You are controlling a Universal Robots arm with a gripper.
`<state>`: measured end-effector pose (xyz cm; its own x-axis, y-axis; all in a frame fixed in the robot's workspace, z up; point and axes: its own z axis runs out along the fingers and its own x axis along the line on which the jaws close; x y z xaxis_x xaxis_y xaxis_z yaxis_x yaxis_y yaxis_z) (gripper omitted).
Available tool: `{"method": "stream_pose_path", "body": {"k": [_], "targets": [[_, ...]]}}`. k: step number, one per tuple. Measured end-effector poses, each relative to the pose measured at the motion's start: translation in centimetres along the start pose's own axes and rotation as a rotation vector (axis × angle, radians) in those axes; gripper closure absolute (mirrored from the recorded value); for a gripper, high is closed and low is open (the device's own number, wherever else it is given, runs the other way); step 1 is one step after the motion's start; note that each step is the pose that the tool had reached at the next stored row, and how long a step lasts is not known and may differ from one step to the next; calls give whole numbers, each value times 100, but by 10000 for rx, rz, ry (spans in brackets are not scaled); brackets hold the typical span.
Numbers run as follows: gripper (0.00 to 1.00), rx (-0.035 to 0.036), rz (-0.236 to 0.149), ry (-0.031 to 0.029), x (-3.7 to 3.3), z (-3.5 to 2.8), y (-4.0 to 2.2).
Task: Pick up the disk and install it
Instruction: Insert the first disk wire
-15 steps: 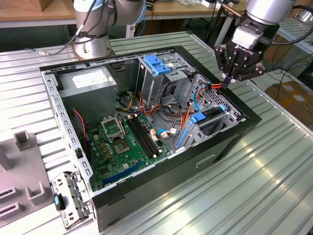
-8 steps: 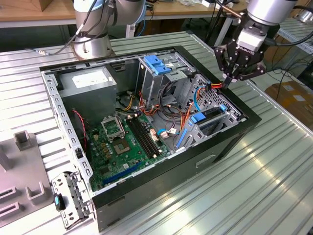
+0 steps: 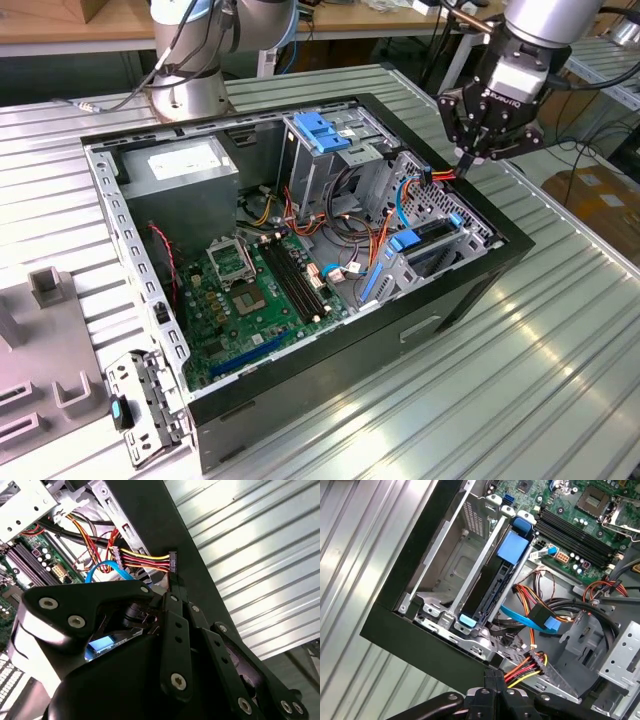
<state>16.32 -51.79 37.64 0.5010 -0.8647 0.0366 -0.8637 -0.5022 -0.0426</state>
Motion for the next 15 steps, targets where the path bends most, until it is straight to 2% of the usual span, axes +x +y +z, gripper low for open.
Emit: {"method": "stream_pose_path", "body": {"k": [7,8,9,10,11,13,15], "targets": [[89,26,-736,-16,-11,1,-31],[89,34,-955,-25,-12,2,-33],[76,44,-1248,-36,-12,4,-34],[76,64,-1749,-59,-11,9,-34],[76,73,-1988,-68,-12,12,-34],[76,90,-2440,-88,-12,18,-34],[75,101,-2659,-95,-8,25,-40]]}}
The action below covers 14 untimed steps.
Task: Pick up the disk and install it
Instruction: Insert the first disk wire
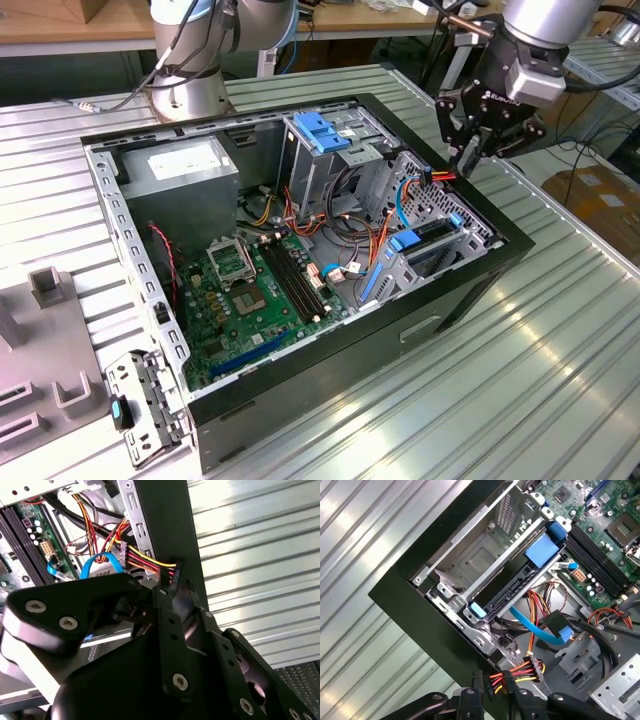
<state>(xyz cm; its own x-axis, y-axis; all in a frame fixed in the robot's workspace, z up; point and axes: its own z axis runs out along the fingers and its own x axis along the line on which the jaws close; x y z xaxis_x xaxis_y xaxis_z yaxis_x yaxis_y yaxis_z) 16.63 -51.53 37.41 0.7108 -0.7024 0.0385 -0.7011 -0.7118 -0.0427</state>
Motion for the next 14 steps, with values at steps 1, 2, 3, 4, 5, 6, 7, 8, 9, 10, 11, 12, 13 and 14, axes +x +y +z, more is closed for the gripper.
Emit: {"method": "stream_pose_path", "body": {"k": [1,2,3,4,5,6,7,8,9,10,11,12,13,14], "targets": [[75,4,-74,-3,4,3,-4],[69,7,-160,-6,8,6,-8],[69,10,-253,-10,11,8,-12],[69,15,-389,-14,13,11,-14],[69,24,-553,-20,14,18,-15],[69,33,-659,-17,14,26,-16],[69,44,-769,-12,13,35,-17],[69,55,-865,-9,12,45,-18],[69,70,-973,-4,12,59,-19],[69,82,-1042,5,11,67,-19],[69,95,-1098,17,11,74,-18],[69,105,-1146,23,10,83,-18],[69,112,-1184,28,10,92,-18],[69,120,-1219,33,10,102,-18]]}}
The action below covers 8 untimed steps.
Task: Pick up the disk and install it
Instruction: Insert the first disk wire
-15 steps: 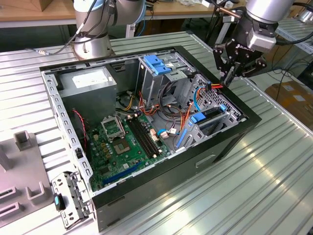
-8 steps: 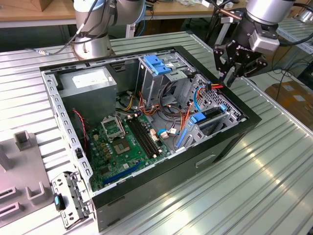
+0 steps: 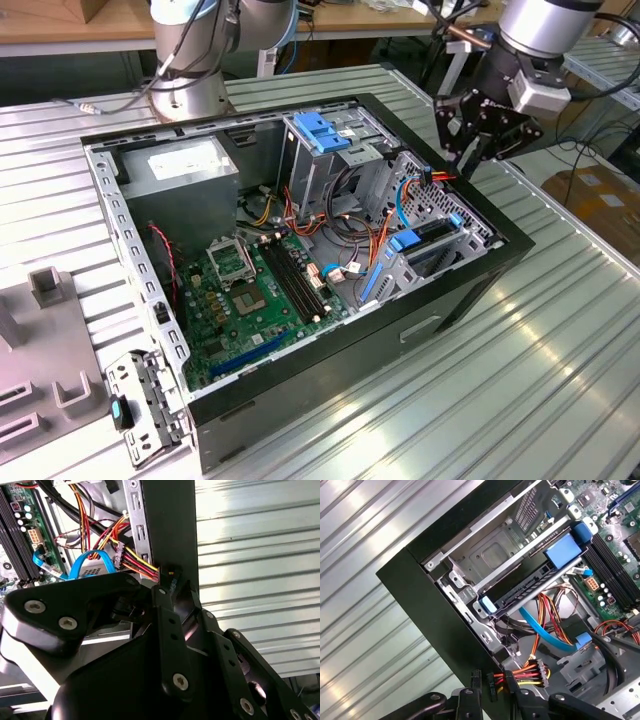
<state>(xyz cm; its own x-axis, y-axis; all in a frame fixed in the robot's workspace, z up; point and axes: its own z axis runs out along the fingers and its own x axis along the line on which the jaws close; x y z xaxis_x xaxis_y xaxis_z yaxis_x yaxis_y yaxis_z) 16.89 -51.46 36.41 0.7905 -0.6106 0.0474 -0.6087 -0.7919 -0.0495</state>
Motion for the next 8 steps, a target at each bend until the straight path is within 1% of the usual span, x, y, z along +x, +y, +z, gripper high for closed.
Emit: {"method": "stream_pose_path", "body": {"k": [2,3,4,5,8], "targets": [[70,-2,-22,7,0,2,0],[77,-3,-23,8,0,1,0],[77,-3,-24,8,0,-3,0],[82,0,-23,5,0,-6,0],[83,-11,-23,11,2,-10,-2]]}}
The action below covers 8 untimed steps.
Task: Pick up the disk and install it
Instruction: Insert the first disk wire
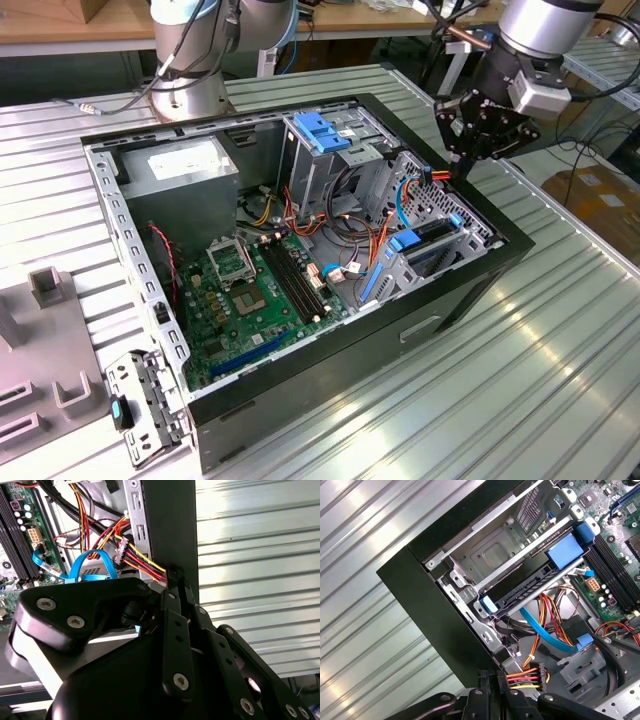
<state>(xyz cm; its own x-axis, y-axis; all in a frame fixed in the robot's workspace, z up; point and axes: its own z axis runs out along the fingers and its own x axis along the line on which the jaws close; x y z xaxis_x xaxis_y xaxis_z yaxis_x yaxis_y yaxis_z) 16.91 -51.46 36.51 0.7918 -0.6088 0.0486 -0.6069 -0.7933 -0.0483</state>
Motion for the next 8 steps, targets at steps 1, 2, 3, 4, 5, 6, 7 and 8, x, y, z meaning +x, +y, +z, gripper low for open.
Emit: {"method": "stream_pose_path", "body": {"k": [1,2,3,4,5,6,7,8], "targets": [[83,-8,-2,1,1,-9,-1],[83,-8,-1,-2,1,-15,-1],[83,-10,0,-7,2,-27,-2],[83,-14,-1,-10,3,-40,-2],[83,-16,-1,-17,3,-48,-3],[83,-20,-1,-24,4,-52,-3],[83,-22,-1,-27,5,-52,-4],[83,-23,-1,-28,4,-52,-4]]}}
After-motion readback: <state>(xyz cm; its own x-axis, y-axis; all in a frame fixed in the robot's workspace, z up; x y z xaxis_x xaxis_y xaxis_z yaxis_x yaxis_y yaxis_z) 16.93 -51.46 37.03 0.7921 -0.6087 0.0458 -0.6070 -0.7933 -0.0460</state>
